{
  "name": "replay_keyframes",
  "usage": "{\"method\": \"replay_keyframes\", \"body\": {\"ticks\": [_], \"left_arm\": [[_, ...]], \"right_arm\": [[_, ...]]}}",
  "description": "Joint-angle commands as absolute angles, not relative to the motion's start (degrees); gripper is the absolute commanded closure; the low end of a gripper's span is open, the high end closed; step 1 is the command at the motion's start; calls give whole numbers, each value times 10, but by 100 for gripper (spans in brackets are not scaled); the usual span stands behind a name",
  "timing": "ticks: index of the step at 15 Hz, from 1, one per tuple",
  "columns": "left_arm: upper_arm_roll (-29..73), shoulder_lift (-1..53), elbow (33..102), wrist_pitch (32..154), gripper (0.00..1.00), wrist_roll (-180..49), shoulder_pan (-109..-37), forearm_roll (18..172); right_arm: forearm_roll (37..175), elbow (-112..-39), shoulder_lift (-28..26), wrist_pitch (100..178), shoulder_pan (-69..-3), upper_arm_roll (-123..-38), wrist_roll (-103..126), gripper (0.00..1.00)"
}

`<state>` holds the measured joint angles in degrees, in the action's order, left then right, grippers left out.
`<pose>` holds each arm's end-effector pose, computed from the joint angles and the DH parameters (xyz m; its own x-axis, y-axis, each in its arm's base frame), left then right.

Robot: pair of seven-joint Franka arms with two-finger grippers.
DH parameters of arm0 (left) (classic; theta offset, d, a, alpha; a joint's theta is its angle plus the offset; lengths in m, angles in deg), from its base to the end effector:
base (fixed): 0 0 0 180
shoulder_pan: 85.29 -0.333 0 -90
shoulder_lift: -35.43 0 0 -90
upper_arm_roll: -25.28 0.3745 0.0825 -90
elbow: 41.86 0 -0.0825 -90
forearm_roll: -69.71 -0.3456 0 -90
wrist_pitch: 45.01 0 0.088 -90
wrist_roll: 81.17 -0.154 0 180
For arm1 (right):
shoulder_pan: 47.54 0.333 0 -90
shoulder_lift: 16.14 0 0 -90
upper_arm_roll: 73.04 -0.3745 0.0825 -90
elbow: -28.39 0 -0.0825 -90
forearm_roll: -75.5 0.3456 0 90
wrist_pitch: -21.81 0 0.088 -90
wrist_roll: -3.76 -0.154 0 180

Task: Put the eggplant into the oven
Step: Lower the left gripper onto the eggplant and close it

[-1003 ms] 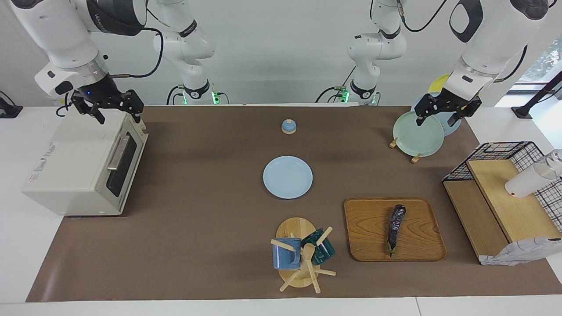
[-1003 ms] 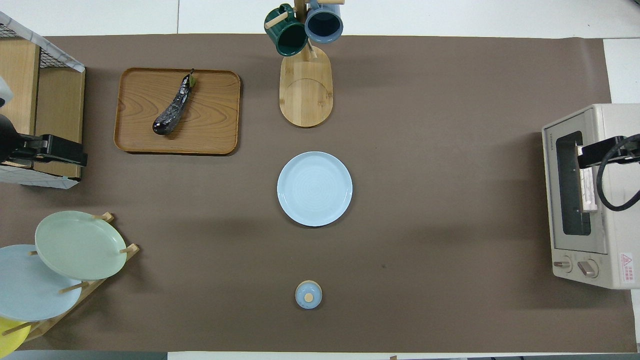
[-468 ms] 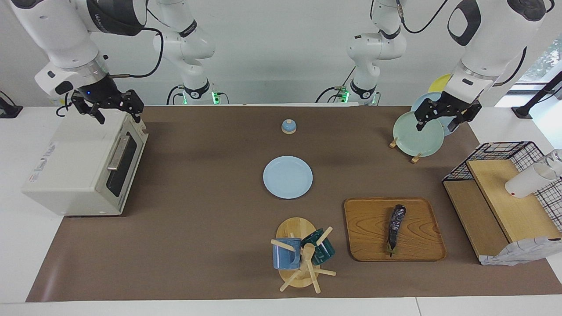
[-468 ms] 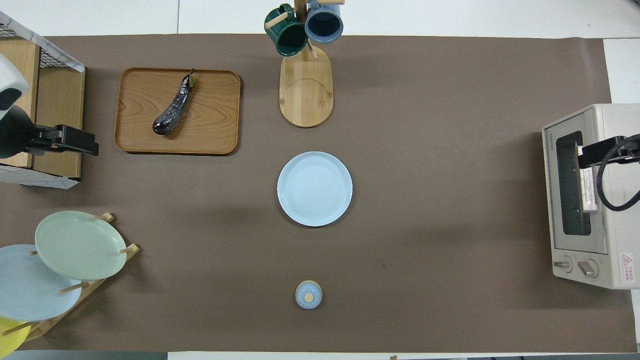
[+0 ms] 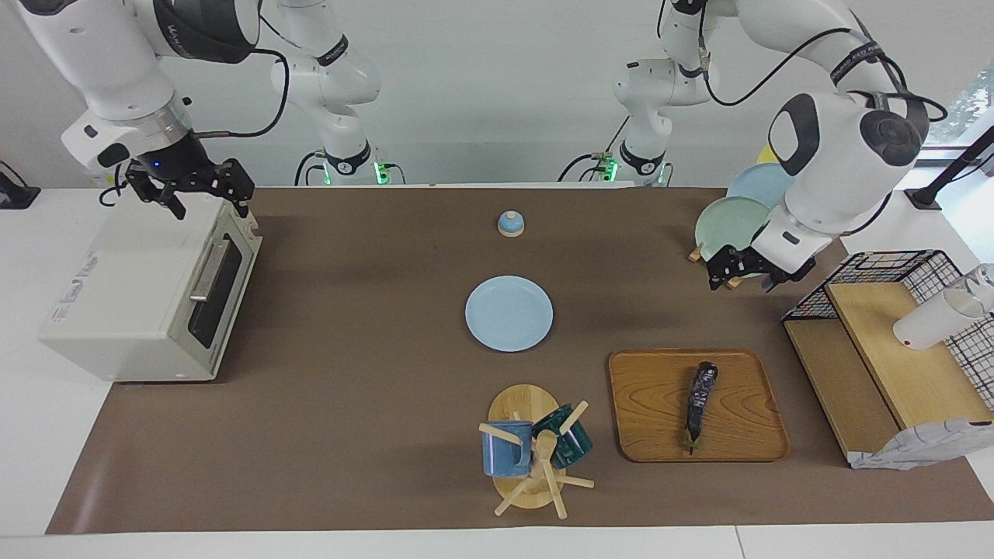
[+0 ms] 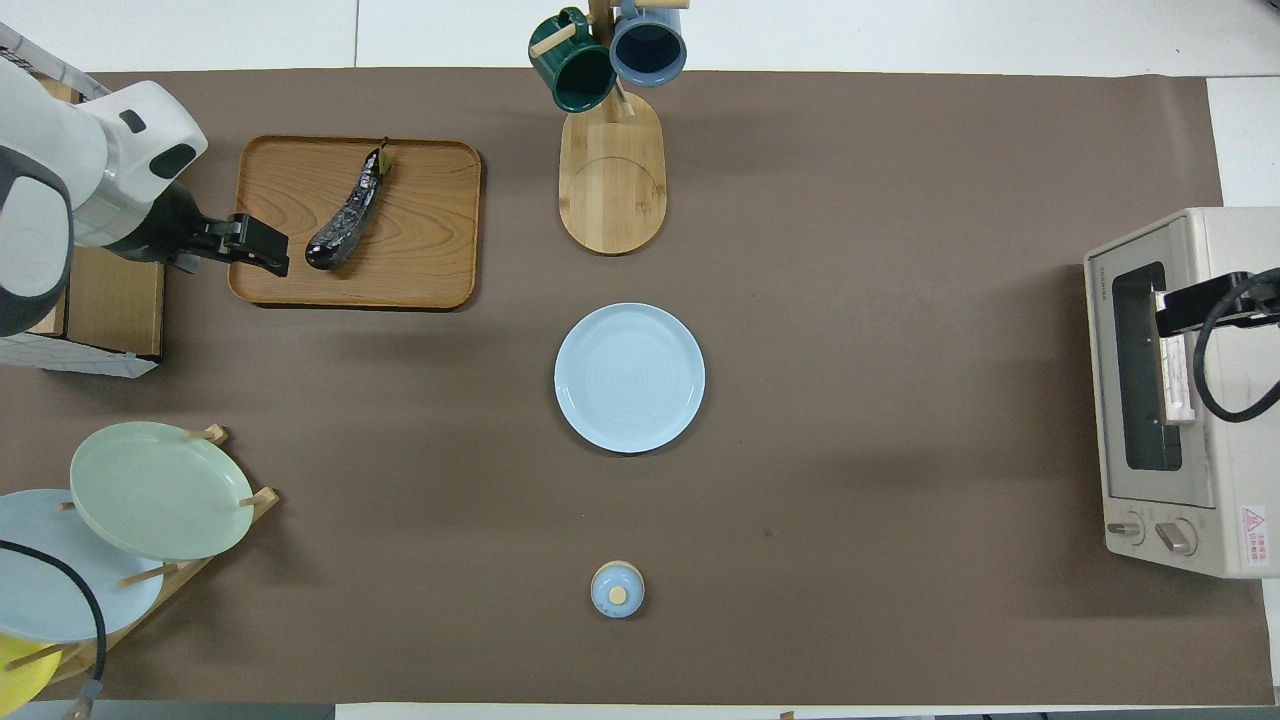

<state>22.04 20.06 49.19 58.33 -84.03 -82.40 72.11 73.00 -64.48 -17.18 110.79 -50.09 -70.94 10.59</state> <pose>0.6095 -0.0672 0.4956 0.9881 -0.1453 -0.0508 -0.1423 -0.9881 0.0577 0.5018 -0.0478 0.6223 0.9978 0.0373 -0.0545 0.0393 -0.9986 0.0367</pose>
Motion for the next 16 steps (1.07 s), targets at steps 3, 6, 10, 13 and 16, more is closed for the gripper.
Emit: {"method": "replay_keyframes", "body": {"ticks": [3,6,10,13,16], "left_arm": [[226,105,472,688,0,-924,-817,730],[226,55,445,707,0,-935,-806,724],[227,32,448,746,0,-950,-797,720],[228,29,449,751,0,-978,-798,710],[228,27,465,770,0,-980,-794,683]], "right_arm": [[737,-653,-181,1110,-506,-712,109,0],[737,-653,-181,1110,-506,-712,109,0],[737,-653,-181,1110,-506,-712,109,0],[737,-653,-181,1110,-506,-712,109,0],[737,-653,-181,1110,-506,-712,109,0]]}}
